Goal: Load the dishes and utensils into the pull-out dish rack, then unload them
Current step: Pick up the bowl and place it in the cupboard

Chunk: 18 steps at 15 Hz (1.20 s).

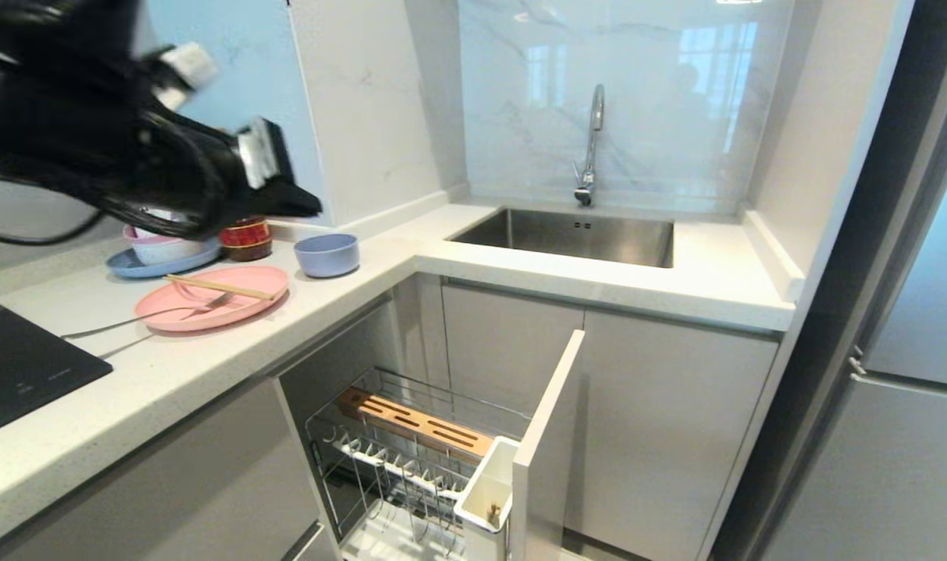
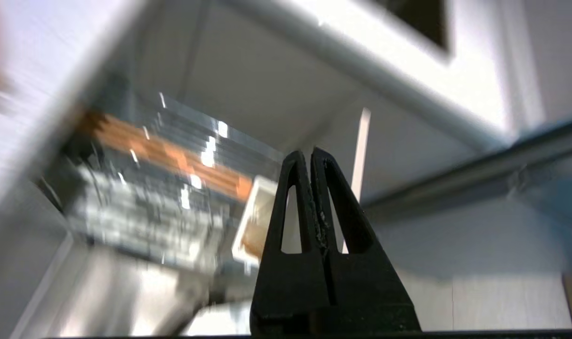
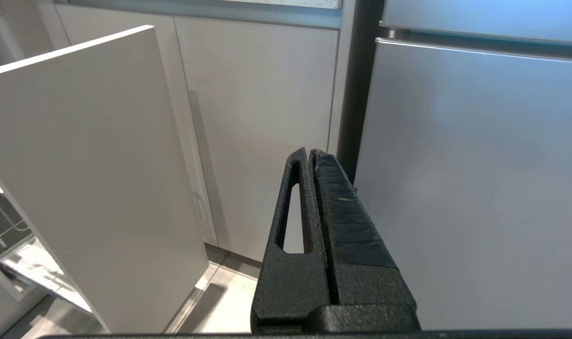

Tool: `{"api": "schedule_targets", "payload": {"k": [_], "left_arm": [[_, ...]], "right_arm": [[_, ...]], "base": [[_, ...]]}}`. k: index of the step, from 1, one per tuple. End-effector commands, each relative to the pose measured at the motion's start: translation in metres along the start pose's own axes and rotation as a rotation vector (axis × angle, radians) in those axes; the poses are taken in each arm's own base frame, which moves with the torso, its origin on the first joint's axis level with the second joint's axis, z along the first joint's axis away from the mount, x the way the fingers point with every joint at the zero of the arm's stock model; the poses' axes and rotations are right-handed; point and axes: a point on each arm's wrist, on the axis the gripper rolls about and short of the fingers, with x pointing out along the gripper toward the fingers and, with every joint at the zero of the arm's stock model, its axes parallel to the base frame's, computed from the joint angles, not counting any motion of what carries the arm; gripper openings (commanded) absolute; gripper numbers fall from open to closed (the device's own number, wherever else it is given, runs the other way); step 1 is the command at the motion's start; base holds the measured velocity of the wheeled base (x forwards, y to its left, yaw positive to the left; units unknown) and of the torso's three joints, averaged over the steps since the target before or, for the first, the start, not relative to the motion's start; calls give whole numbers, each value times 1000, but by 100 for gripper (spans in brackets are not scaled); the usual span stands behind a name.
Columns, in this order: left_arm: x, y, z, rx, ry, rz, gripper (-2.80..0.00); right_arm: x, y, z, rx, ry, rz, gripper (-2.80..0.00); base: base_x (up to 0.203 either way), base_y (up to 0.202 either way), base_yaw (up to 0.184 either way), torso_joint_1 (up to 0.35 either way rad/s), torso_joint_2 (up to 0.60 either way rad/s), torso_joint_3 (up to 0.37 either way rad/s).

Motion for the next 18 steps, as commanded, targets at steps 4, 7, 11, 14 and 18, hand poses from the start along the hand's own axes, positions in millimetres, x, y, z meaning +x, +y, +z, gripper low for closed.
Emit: {"api": "schedule_targets", "payload": {"k": [4,7,11,14,18], "left_arm": [[-183,19,-8,87,-434,24,-280],[-254,22,-56,216,-584,66,-280],[-289,34,-141,427,-640,198,-280],[-280,59,-226,543,-615,282,-280],[-227,99,-301,578,-620,311,-280]], "right_arm": [[0,0,0,0,0,1,-280],[0,0,0,0,0,-1,-280],[0,0,0,0,0,1,-280],[0,0,0,0,0,-1,-280],[0,0,0,0,0,0,-280]], "base": [[0,0,0,0,0,0],[0,0,0,0,0,0],[0,0,0,0,0,0],[0,0,0,0,0,0],[0,0,0,0,0,0]]}}
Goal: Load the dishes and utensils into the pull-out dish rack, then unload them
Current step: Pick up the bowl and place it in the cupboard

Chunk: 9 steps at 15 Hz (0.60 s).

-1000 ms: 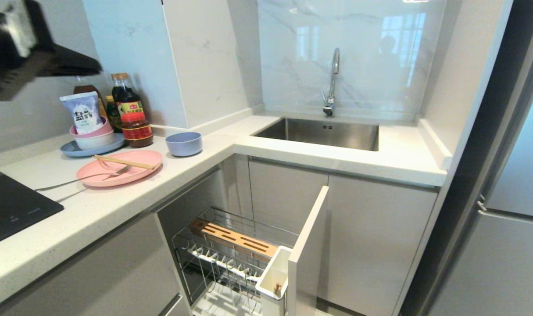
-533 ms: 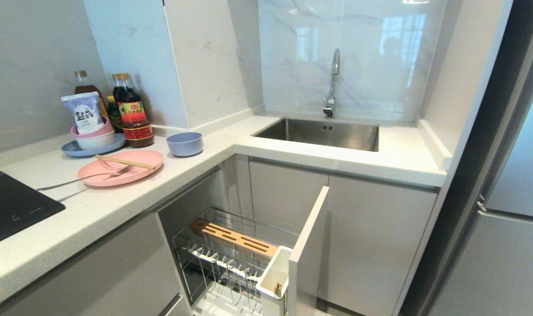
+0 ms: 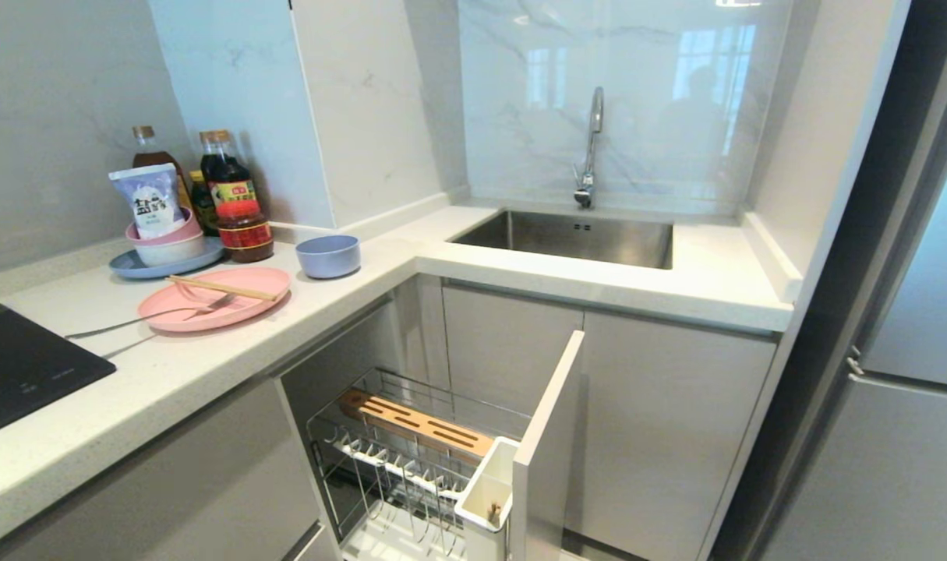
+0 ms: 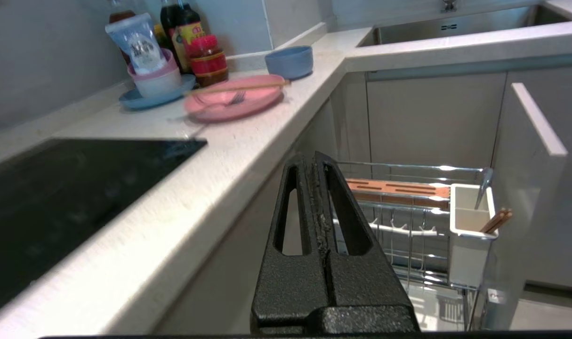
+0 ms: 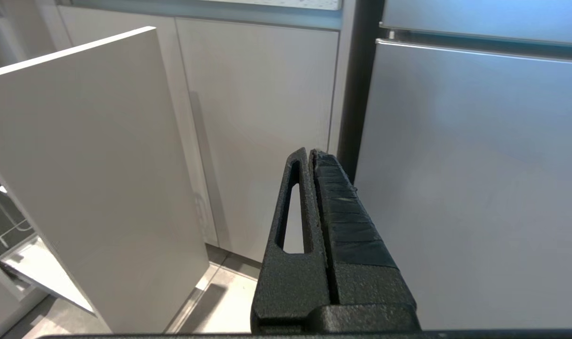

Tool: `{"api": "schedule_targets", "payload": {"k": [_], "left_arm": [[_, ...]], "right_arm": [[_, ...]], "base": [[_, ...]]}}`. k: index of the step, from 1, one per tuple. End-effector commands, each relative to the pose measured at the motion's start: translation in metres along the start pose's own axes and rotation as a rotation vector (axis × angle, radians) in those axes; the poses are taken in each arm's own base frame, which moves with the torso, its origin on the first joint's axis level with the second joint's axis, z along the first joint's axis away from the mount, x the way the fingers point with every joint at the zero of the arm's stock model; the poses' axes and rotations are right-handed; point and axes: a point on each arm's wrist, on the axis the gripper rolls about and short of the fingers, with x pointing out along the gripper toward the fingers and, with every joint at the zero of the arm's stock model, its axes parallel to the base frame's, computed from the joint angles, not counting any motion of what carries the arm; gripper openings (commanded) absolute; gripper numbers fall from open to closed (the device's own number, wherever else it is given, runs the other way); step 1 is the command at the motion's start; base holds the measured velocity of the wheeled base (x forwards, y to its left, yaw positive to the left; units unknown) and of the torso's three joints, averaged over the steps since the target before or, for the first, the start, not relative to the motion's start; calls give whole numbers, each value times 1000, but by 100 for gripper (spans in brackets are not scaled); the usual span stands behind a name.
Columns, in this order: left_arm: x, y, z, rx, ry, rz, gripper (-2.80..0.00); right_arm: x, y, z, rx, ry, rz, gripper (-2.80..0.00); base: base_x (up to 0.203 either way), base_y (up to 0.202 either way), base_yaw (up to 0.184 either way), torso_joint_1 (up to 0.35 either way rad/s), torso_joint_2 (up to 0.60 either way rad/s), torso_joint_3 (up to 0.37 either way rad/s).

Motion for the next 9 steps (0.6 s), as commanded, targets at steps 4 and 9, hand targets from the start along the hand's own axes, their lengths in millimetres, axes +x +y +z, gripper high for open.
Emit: {"api": "schedule_targets", "payload": {"k": [4,9], "left_arm": [[24,-17,-74,-128,-27,23,-280],[52,-29,-123,-103,-23,21,-280]], "right_arm": [[0,0,0,-1,0,0,-280],[0,0,0,-1,0,0,-280]], "base": [[0,0,0,0,0,0],[0,0,0,0,0,0]]}}
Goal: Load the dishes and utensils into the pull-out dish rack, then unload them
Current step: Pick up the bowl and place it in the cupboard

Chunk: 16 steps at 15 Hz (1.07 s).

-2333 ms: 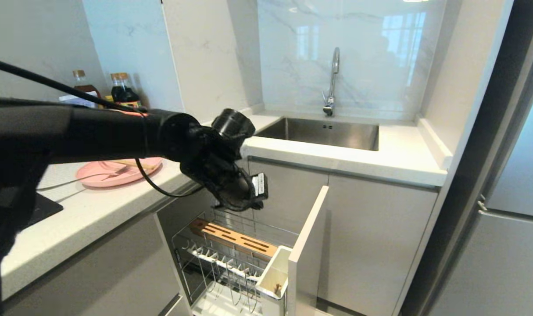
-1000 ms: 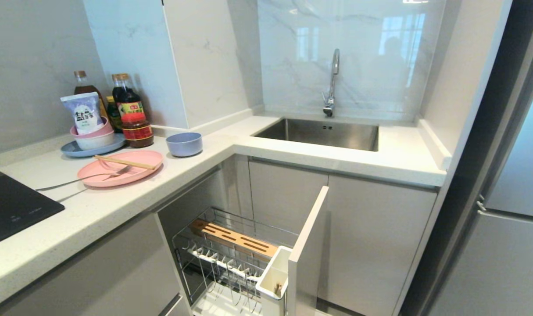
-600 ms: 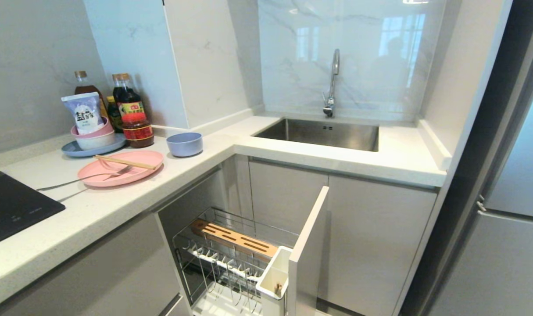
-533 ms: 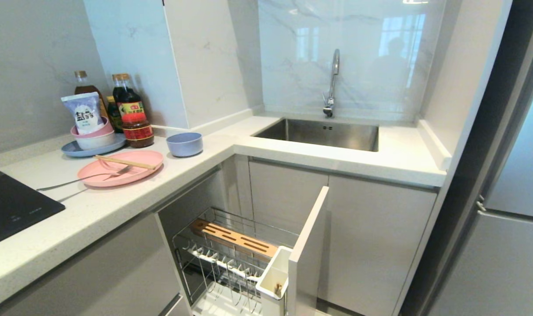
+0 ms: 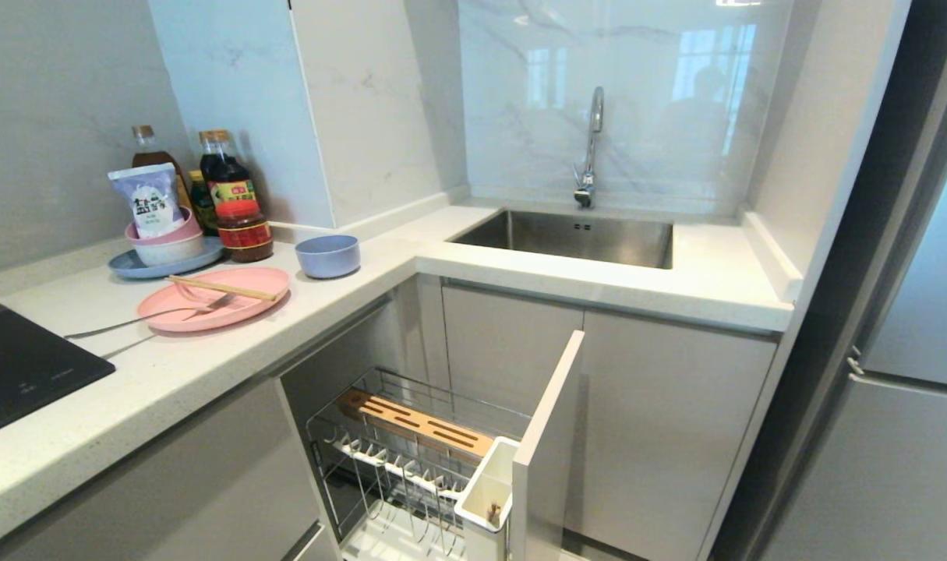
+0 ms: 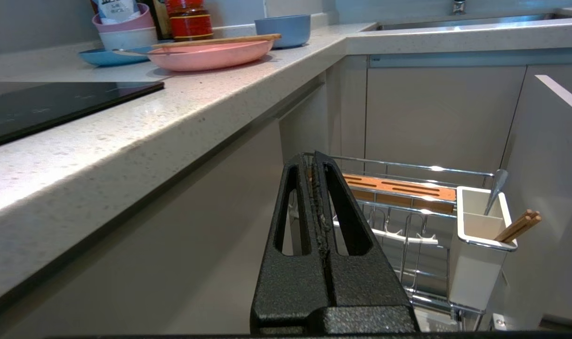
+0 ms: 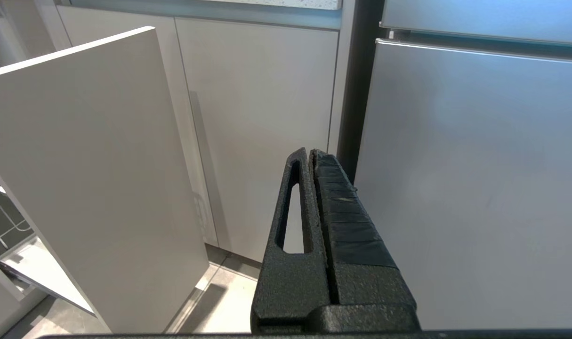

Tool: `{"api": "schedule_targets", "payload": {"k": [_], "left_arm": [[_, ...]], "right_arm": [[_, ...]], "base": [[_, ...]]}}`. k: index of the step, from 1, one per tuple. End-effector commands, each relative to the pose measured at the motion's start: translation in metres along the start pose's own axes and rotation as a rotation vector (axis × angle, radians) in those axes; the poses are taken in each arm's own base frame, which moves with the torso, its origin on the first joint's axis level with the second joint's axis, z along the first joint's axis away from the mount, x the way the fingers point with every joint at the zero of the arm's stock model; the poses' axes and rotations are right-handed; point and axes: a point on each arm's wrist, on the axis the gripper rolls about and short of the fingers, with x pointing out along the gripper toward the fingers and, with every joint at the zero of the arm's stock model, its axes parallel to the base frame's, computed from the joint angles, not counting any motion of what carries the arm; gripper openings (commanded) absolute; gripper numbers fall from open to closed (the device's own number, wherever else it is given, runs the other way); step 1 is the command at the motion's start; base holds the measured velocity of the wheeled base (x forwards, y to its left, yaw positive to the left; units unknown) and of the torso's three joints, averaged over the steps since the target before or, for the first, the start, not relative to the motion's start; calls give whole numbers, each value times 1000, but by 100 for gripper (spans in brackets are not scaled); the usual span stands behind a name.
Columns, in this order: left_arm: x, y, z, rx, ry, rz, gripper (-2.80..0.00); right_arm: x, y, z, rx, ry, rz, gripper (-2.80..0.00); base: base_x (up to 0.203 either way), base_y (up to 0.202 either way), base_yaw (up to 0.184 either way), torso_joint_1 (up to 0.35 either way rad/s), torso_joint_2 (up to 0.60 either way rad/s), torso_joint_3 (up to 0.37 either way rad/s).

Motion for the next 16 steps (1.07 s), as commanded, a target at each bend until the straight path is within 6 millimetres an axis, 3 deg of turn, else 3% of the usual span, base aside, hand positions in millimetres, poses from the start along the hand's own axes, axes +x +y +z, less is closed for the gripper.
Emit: {"api": "schedule_targets", "payload": {"k": [1,3,16], "left_arm": [[2,-2,-10,-5,29,-14,-280],[1,-3,-18,-13,129,-61,-280],[1,-3,-17,-107,107,-33,-280]], "right_arm": [[0,0,0,0,1,1,-280],[0,0,0,0,1,1,-280],[0,0,0,0,1,0,-280]], "base": [[0,0,0,0,0,0],[0,0,0,0,0,0],[0,0,0,0,0,0]]}}
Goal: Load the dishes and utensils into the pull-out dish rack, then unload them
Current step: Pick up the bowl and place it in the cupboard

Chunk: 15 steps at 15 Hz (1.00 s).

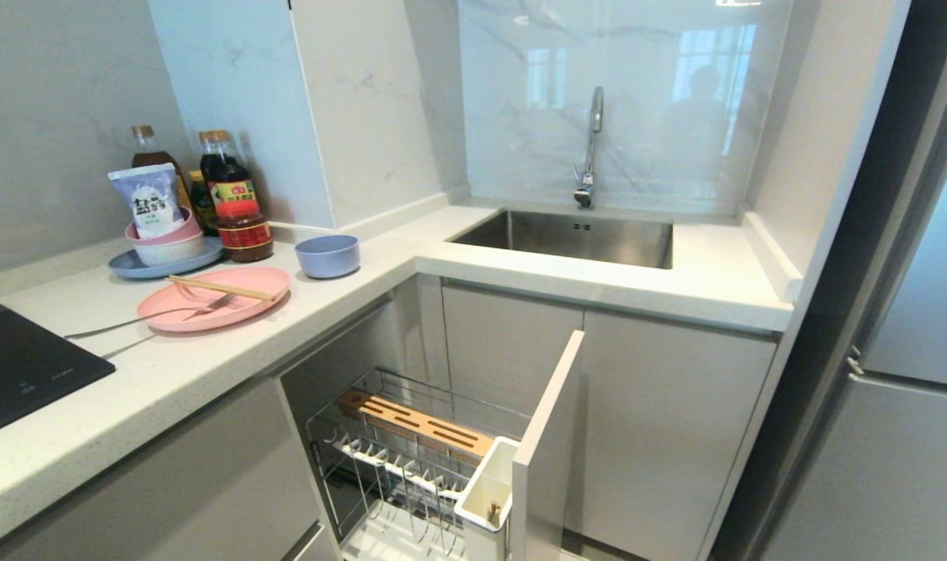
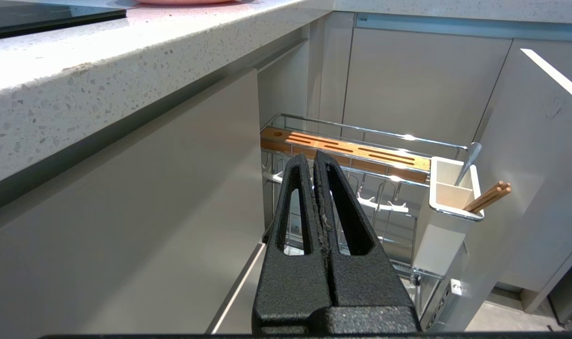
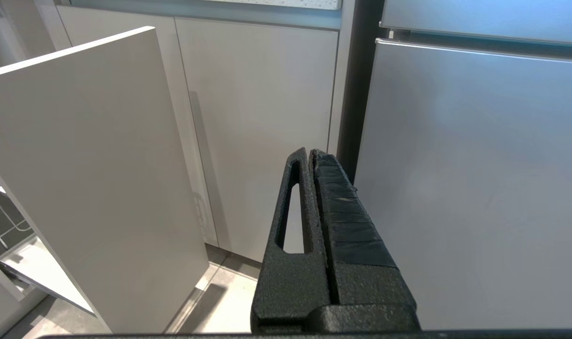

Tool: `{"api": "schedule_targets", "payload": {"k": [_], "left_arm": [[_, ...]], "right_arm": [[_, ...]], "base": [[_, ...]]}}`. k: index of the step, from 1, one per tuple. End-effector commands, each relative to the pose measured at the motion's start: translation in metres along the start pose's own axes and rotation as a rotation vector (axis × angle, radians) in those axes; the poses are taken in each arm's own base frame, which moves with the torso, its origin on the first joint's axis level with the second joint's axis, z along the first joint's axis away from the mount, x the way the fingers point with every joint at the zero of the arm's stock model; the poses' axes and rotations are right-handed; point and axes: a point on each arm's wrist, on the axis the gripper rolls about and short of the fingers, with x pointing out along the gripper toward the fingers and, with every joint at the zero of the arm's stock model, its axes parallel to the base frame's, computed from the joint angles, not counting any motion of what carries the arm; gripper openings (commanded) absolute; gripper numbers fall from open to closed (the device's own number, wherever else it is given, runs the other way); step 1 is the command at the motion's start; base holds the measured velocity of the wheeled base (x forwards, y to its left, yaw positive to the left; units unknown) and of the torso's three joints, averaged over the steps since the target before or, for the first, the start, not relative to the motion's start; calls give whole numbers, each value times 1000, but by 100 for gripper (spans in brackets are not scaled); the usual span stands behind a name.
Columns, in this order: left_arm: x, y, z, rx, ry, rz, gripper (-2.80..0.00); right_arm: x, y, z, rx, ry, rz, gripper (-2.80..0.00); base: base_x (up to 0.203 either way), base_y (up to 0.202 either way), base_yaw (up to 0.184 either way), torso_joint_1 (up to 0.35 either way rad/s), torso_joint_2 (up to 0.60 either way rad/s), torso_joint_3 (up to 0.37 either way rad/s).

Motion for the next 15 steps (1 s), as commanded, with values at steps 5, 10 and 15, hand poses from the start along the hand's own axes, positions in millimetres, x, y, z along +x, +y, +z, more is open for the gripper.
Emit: {"api": "schedule_targets", "payload": {"k": [5,10,15], "left_arm": [[0,0,1,-3,-9,0,-280],[0,0,1,-6,-9,-5,-280],[0,0,1,-6,-9,-5,-280]], "right_arm": [[0,0,0,-1,0,-2,-280],[0,0,0,-1,0,0,-280],[0,0,0,-1,0,1,-280]], "base": [[0,0,0,0,0,0],[0,0,0,3,1,-102],[0,0,0,2,2,-194]]}}
